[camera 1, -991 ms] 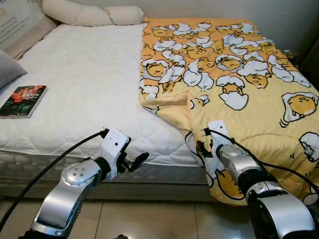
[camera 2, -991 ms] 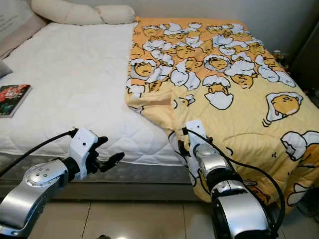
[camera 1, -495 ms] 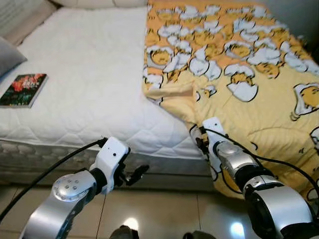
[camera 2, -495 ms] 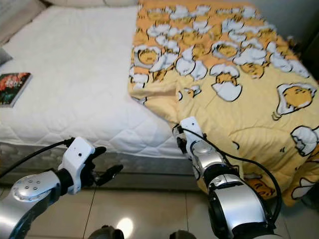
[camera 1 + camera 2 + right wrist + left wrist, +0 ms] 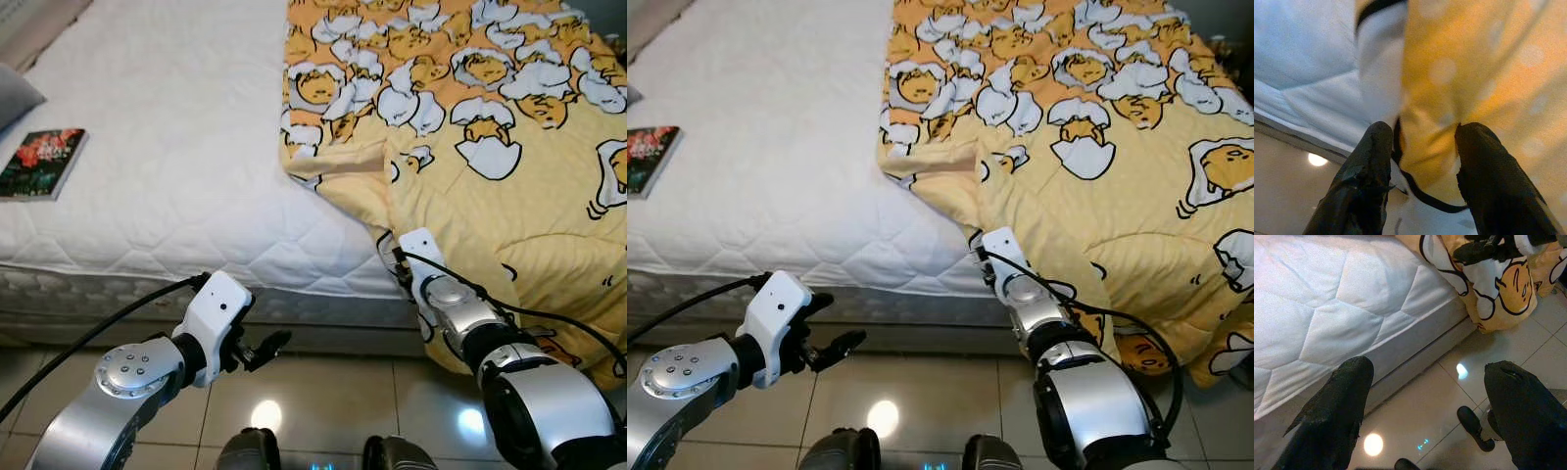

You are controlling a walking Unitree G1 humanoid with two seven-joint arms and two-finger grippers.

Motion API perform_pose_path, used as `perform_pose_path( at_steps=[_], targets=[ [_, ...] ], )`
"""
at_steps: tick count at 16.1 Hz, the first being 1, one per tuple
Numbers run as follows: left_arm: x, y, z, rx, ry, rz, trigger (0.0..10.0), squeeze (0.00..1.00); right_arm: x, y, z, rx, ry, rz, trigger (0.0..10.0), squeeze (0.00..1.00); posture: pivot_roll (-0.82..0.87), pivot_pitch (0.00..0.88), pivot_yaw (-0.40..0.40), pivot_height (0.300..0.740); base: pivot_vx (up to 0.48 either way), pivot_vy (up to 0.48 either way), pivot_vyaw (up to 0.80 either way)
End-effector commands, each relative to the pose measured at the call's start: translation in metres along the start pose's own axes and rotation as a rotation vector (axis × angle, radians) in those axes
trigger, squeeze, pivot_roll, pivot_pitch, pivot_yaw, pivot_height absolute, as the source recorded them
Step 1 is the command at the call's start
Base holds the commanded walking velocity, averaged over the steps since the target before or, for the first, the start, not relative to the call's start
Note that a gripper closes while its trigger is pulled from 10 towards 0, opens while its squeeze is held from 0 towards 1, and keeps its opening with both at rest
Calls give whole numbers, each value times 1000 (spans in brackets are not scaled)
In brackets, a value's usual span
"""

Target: Clean up the room

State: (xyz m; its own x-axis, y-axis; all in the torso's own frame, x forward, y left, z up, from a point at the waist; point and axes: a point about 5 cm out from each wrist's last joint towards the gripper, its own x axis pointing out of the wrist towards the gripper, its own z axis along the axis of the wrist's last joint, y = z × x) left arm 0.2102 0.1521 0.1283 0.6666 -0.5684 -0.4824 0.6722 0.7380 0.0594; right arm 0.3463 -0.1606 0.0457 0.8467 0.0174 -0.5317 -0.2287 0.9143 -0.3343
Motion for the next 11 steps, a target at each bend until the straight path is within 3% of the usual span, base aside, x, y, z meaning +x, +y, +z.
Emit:
perform_pose_path(
  at_steps=[1,5,11],
  targets=[
    [-3,-1,1,10,4,-2,10000,153,0,-3,2,-23,-2,-21,0,0,148,200,28,740,0,0,0],
    [-5,-2,-1,4,12,-2,10000,157,0,-8,2,-48,2,-54,0,0,145,198,22,740,0,0,0],
    [-5,-2,-2,-3,22,5,10000,161,0,-13,4,-10,0,-63,0,0,147,204,15,740,0,0,0]
  ],
)
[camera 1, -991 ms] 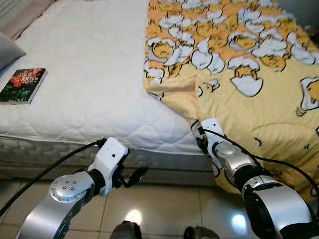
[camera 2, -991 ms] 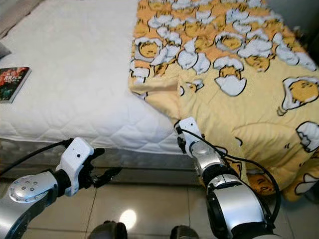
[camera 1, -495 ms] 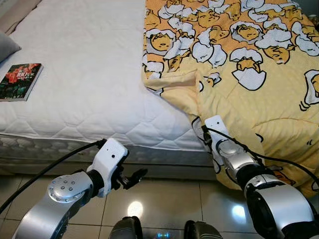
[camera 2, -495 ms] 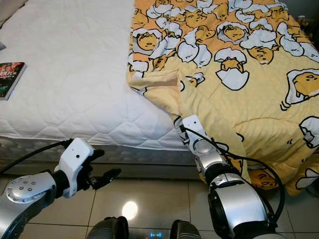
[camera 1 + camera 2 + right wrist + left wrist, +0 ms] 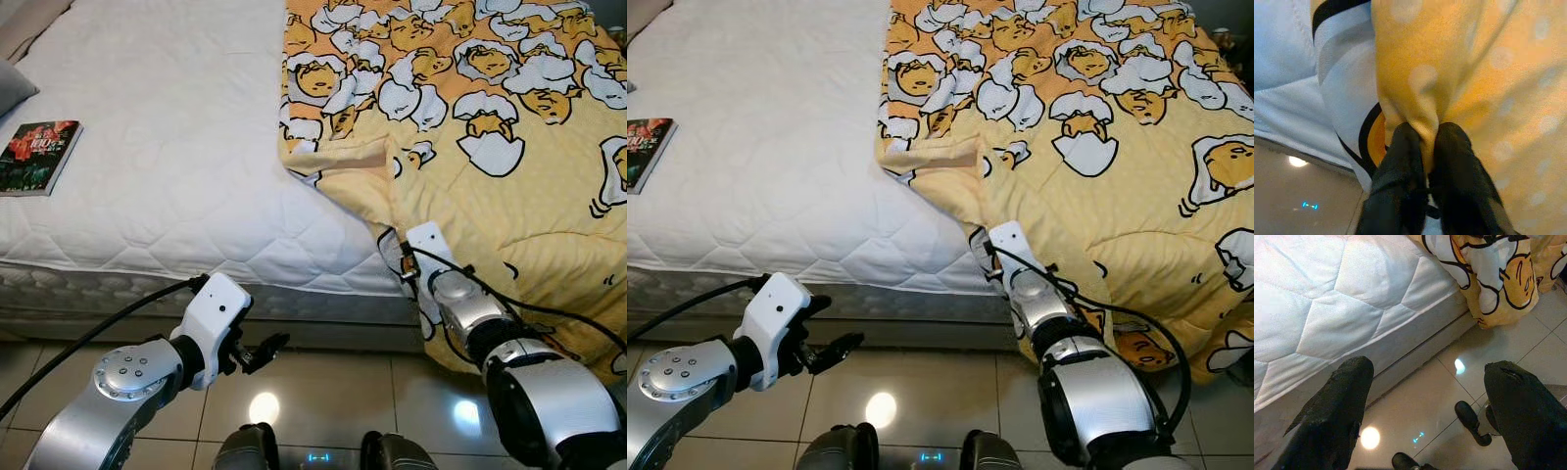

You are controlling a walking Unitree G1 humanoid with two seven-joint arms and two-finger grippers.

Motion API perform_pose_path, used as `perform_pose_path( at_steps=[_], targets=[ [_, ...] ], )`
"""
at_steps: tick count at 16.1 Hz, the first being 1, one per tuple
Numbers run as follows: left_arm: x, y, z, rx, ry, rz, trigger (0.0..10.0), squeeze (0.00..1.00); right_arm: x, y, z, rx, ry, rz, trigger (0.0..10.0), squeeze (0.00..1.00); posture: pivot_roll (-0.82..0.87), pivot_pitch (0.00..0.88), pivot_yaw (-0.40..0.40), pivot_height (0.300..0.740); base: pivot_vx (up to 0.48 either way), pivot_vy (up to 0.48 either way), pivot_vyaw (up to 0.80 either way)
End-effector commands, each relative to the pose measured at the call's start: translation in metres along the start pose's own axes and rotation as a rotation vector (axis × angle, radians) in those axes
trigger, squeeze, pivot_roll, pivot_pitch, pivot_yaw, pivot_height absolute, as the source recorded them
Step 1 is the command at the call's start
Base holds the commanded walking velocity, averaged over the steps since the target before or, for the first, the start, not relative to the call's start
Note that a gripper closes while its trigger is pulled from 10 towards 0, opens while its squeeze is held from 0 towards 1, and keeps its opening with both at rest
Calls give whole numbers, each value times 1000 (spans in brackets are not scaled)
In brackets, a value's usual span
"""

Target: Clean up the room

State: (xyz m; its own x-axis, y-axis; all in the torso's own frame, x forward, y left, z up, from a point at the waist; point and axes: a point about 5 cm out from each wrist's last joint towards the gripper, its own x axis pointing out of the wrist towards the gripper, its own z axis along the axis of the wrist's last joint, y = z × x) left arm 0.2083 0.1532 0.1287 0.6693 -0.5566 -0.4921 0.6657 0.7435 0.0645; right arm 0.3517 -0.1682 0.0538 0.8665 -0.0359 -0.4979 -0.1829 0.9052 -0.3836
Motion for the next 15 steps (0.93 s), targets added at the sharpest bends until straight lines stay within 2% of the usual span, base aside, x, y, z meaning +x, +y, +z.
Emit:
perform_pose_path(
  at_steps=[1,4,6,7,8,9,10,11,12,13,15],
  targets=[
    [-3,-1,-2,-4,11,-2,10000,157,0,-4,-1,23,13,-1,0,0,143,200,14,740,0,0,0],
    [-1,1,-2,-3,11,1,10000,161,0,-8,0,64,4,-7,0,0,128,193,15,740,0,0,0],
    [1,2,-2,-2,7,-9,10000,161,0,-10,4,150,-34,28,0,0,98,169,14,740,0,0,0],
    [1,3,-3,-1,6,-11,10000,161,0,-5,9,213,-81,108,0,0,90,160,12,740,0,0,0],
    [1,4,-2,-3,2,-8,10000,157,-2,7,15,262,-137,265,0,0,90,160,12,740,0,0,0],
    [1,5,-3,-5,1,-4,10000,157,-5,18,17,272,-170,403,0,0,77,144,6,740,0,0,0],
    [2,6,-5,-8,3,0,10000,161,-17,40,10,211,-216,718,0,0,60,139,9,740,0,0,0],
    [2,6,-6,-9,4,0,10000,157,-22,46,4,183,-218,817,0,0,58,137,10,740,0,0,0],
    [3,5,-6,-10,5,-5,10000,157,-32,55,-5,159,-212,975,0,0,56,135,13,740,0,0,0],
    [3,4,-6,-11,4,-12,10000,157,-37,60,-11,145,-206,1057,0,0,54,136,18,740,0,0,0],
    [6,1,-7,-4,10,-41,10000,161,-66,71,-39,-12,-128,1367,0,0,46,133,21,740,0,0,0]
  ],
)
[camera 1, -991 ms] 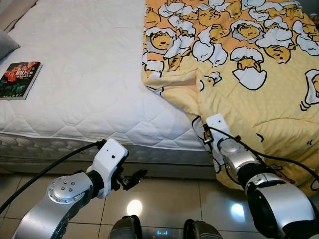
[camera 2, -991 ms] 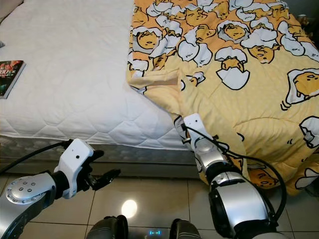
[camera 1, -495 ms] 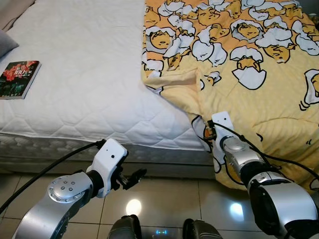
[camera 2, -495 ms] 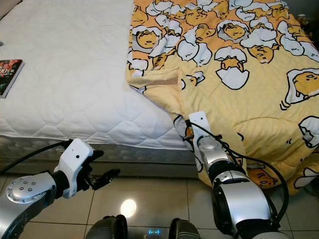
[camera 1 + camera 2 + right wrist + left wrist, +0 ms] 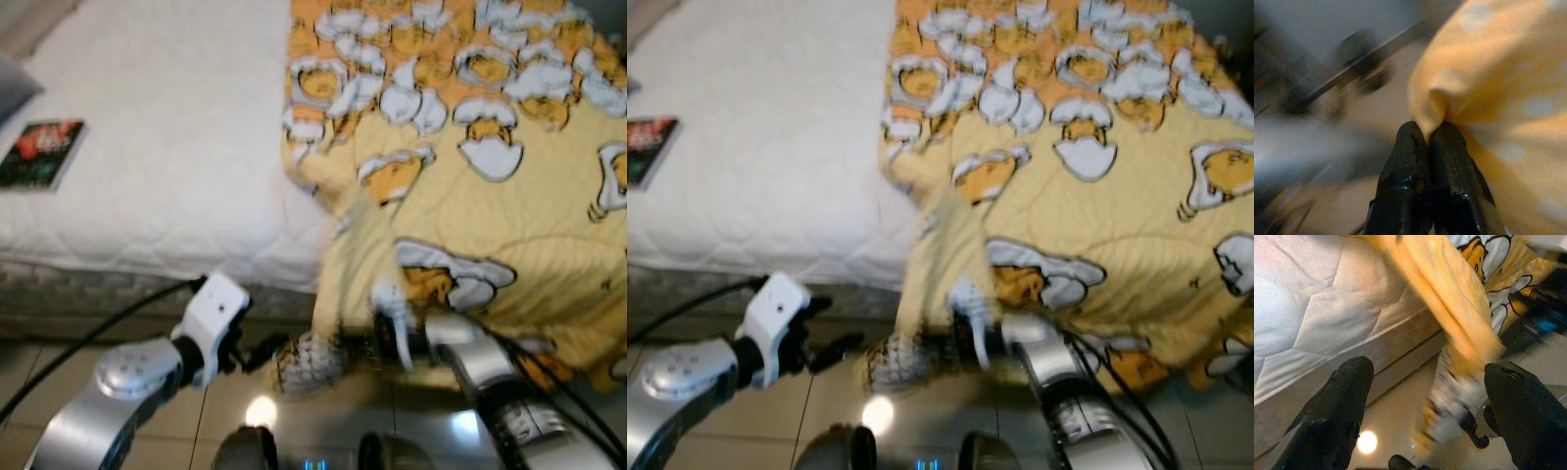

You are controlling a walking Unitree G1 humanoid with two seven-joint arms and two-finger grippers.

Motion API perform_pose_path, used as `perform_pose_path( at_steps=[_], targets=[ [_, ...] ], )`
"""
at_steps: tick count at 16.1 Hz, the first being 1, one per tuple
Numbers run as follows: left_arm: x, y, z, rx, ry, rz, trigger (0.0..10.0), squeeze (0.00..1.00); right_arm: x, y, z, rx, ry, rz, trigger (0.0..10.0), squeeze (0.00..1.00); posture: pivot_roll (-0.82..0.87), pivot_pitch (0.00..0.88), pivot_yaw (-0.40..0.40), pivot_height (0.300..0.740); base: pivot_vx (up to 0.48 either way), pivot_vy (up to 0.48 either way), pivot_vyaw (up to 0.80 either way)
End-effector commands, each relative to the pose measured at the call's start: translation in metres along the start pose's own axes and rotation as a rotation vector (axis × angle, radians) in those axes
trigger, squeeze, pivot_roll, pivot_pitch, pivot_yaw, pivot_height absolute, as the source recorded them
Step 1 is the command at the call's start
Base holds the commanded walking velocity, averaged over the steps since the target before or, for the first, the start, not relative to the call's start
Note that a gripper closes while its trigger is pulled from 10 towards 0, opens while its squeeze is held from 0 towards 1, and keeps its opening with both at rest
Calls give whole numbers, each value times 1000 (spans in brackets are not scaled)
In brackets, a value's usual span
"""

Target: Clean up the room

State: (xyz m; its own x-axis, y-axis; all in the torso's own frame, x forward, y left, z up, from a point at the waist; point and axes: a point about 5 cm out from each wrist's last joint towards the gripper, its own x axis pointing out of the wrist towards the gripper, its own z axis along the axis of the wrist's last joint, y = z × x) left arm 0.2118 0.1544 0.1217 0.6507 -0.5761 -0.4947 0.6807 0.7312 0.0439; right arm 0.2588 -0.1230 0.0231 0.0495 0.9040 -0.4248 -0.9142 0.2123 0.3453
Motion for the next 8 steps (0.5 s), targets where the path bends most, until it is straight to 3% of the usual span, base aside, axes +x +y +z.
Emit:
perform_pose_path(
  at_steps=[1,6,7,8],
  targets=[
    [1,-3,-2,5,9,-20,10000,157,3,11,0,-30,36,115,0,0,46,132,21,740,0,0,0],
    [1,-1,-3,18,12,-25,10000,157,18,23,14,-15,-115,103,0,0,50,133,26,740,0,0,0],
    [1,-1,-4,25,17,-24,10000,157,23,27,19,-25,-130,96,784,0,52,132,26,740,0,0,0],
    [2,-1,-4,29,19,-22,10000,153,26,30,20,-42,-127,87,10000,0,54,132,26,740,0,0,0]
  ],
)
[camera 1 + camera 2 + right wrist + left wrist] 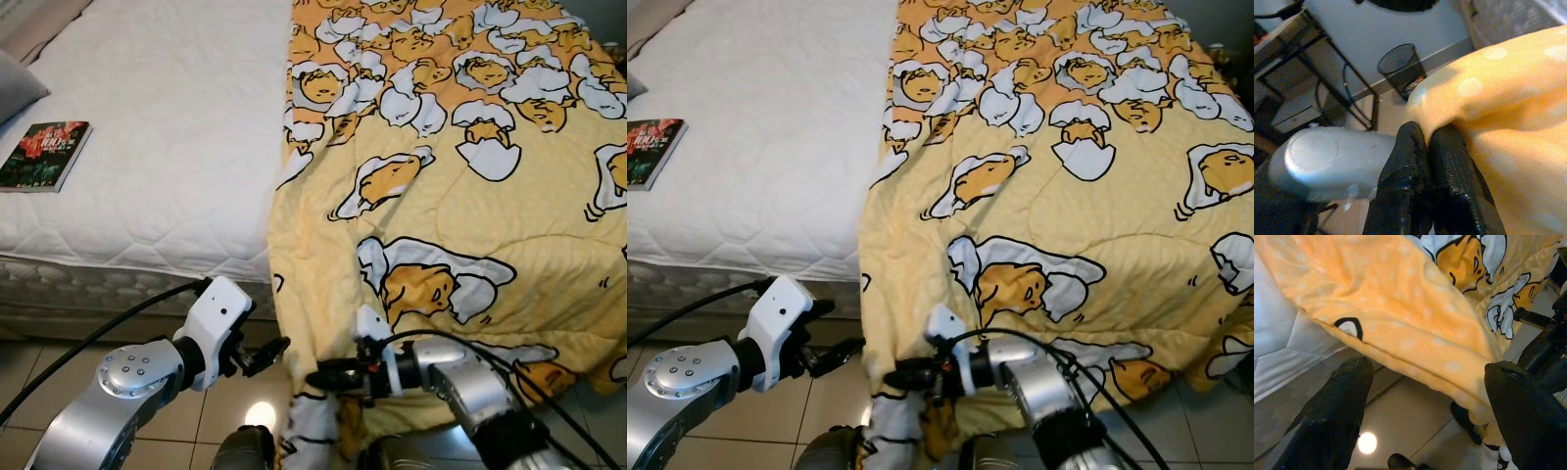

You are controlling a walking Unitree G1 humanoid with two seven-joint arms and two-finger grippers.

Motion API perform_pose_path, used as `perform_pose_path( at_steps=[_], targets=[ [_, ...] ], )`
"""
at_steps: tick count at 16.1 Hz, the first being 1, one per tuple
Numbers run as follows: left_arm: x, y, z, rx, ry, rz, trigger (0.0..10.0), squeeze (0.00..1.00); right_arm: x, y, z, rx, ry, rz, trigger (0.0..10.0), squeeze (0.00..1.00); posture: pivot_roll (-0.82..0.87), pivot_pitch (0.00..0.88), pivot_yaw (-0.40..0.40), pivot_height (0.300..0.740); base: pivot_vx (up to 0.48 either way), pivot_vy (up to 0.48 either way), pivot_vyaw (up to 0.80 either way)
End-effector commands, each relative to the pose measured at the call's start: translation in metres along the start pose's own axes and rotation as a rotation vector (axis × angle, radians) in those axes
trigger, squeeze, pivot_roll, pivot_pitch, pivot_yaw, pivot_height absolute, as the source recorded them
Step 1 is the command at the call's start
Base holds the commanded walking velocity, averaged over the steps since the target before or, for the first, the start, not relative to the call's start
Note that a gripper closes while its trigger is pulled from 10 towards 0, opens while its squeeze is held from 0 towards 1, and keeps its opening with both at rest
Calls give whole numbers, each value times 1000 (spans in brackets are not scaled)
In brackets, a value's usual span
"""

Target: Clean up the room

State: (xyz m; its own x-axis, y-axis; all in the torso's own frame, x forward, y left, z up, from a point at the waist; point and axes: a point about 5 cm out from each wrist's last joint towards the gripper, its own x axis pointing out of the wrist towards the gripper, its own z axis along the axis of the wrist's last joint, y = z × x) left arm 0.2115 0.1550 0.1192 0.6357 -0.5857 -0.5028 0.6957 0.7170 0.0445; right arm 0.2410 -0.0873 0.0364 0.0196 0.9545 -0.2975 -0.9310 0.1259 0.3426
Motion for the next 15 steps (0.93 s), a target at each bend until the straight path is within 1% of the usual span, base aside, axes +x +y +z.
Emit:
perform_pose_path(
  at_steps=[1,3,4,5,6,7,8,10,12,14,15],
  targets=[
    [1,-1,-1,19,11,-3,10000,153,3,2,3,-14,-13,-16,10000,0,57,131,23,740,0,0,0],
    [0,1,-2,24,15,2,10000,153,7,6,-2,9,24,9,10000,1000,60,123,20,740,0,0,0],
    [-1,1,-3,25,17,2,10000,157,8,7,-6,9,54,-2,10000,1000,60,122,20,740,0,0,0],
    [-1,1,-4,27,21,1,10000,157,8,6,-11,-8,104,-30,10000,1000,60,114,17,740,0,0,0],
    [-1,0,-4,27,22,1,10000,153,7,4,-14,-14,129,-69,10000,1000,60,110,17,740,0,0,0],
    [-1,0,-5,26,23,2,10000,153,8,-4,-15,-32,130,-184,10000,1000,57,97,16,740,0,0,0],
    [-1,1,-6,26,24,3,10000,153,8,-8,-14,-17,108,-235,10000,1000,56,95,16,740,0,0,0],
    [0,2,-7,29,22,11,10000,149,8,-7,-8,37,6,-289,10000,1000,52,65,21,740,0,0,0],
    [3,3,-6,23,10,25,10000,153,2,-9,-4,55,-62,-375,10000,1000,35,43,32,740,0,0,0],
    [5,3,-7,0,-16,55,10000,157,-8,-13,0,50,-118,-492,10000,1000,30,33,35,740,0,0,0],
    [9,8,-7,-69,-73,162,10000,145,-23,-19,5,80,-199,-682,10000,1000,9,10,42,740,0,0,0]
  ],
)
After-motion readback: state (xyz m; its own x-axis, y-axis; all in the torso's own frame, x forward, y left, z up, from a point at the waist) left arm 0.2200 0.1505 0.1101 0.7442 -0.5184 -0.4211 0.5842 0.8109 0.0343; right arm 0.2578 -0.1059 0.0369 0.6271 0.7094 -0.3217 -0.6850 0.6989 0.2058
